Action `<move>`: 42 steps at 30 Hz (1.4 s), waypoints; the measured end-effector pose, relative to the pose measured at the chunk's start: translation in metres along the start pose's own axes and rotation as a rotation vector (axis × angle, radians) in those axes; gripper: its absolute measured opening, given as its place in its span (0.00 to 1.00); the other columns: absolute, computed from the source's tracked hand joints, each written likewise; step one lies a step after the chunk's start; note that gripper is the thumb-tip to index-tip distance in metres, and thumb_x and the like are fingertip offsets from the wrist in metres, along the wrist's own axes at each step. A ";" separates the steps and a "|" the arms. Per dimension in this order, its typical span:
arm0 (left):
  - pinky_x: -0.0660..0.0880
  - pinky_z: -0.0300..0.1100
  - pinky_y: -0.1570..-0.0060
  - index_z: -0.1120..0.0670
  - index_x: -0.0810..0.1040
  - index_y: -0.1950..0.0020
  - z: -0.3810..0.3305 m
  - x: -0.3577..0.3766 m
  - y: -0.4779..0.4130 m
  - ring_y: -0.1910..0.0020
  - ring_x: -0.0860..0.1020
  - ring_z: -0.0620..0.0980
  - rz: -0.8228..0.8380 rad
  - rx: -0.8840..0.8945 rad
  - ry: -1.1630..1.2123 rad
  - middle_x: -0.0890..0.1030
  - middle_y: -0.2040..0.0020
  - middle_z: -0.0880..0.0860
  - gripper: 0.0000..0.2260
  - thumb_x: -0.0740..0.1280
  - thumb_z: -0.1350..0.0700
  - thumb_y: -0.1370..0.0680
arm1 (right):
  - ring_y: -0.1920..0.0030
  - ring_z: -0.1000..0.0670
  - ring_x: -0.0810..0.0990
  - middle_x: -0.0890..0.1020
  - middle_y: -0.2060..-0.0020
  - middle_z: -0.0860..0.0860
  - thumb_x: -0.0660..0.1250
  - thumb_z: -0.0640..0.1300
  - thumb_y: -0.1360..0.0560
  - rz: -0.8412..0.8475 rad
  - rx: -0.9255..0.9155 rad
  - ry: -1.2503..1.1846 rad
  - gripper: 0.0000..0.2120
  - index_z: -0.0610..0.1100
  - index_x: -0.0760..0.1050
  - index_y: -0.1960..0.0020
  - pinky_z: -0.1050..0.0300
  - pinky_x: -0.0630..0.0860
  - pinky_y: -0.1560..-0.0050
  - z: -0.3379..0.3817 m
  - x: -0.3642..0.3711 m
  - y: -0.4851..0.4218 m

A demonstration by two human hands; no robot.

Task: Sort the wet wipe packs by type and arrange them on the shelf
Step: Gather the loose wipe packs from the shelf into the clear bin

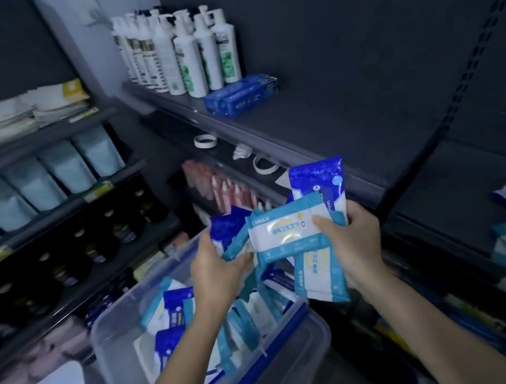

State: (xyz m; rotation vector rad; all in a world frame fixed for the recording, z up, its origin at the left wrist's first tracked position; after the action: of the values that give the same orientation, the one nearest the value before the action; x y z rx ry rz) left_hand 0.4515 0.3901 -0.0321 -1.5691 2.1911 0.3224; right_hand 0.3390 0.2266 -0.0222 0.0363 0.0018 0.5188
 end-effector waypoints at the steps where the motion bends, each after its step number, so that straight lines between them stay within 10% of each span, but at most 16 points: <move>1: 0.69 0.34 0.64 0.49 0.70 0.45 0.010 -0.008 -0.001 0.61 0.75 0.39 -0.023 -0.030 -0.015 0.76 0.58 0.39 0.20 0.76 0.59 0.30 | 0.63 0.50 0.82 0.84 0.63 0.49 0.71 0.33 0.30 0.027 0.013 0.028 0.06 0.43 0.79 0.58 0.52 0.79 0.60 -0.007 0.012 0.001; 12: 0.72 0.42 0.60 0.52 0.67 0.47 0.094 -0.042 0.004 0.56 0.76 0.49 -0.139 -0.325 -0.063 0.76 0.54 0.46 0.20 0.76 0.60 0.30 | 0.55 0.44 0.84 0.85 0.57 0.46 0.68 0.37 0.25 0.236 0.336 0.066 0.03 0.45 0.78 0.55 0.44 0.81 0.53 -0.083 0.102 0.001; 22: 0.67 0.45 0.37 0.57 0.70 0.32 0.078 -0.030 -0.011 0.34 0.67 0.53 0.013 -0.070 -0.390 0.71 0.34 0.55 0.23 0.71 0.53 0.25 | 0.34 0.47 0.73 0.73 0.33 0.47 0.66 0.42 0.23 0.478 0.047 0.694 0.23 0.42 0.67 0.29 0.54 0.70 0.37 -0.074 0.077 -0.023; 30: 0.62 0.31 0.48 0.55 0.75 0.37 0.015 0.036 -0.017 0.40 0.73 0.50 0.261 0.259 -0.349 0.76 0.40 0.52 0.17 0.69 0.51 0.24 | 0.46 0.51 0.79 0.80 0.45 0.50 0.67 0.40 0.24 0.209 0.052 0.588 0.13 0.42 0.78 0.40 0.58 0.77 0.50 -0.052 -0.014 -0.031; 42: 0.62 0.28 0.50 0.55 0.75 0.37 -0.085 0.163 0.034 0.42 0.74 0.48 0.608 0.628 -0.273 0.76 0.40 0.52 0.18 0.69 0.50 0.24 | 0.45 0.53 0.76 0.79 0.43 0.50 0.65 0.42 0.22 -0.174 0.097 0.621 0.12 0.43 0.75 0.38 0.62 0.71 0.44 -0.009 -0.206 -0.002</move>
State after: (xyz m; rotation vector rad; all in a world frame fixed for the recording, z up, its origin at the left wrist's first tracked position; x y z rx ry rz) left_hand 0.3582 0.2284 -0.0344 -0.4880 2.1963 0.0041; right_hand 0.1614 0.1229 -0.0332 -0.0311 0.6326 0.3383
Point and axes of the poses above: each hand's wrist, its own y-axis away from the middle knuckle, its own x-axis out of the palm, z = x × y, the point moved 1 cm from there along -y, towards the middle knuckle
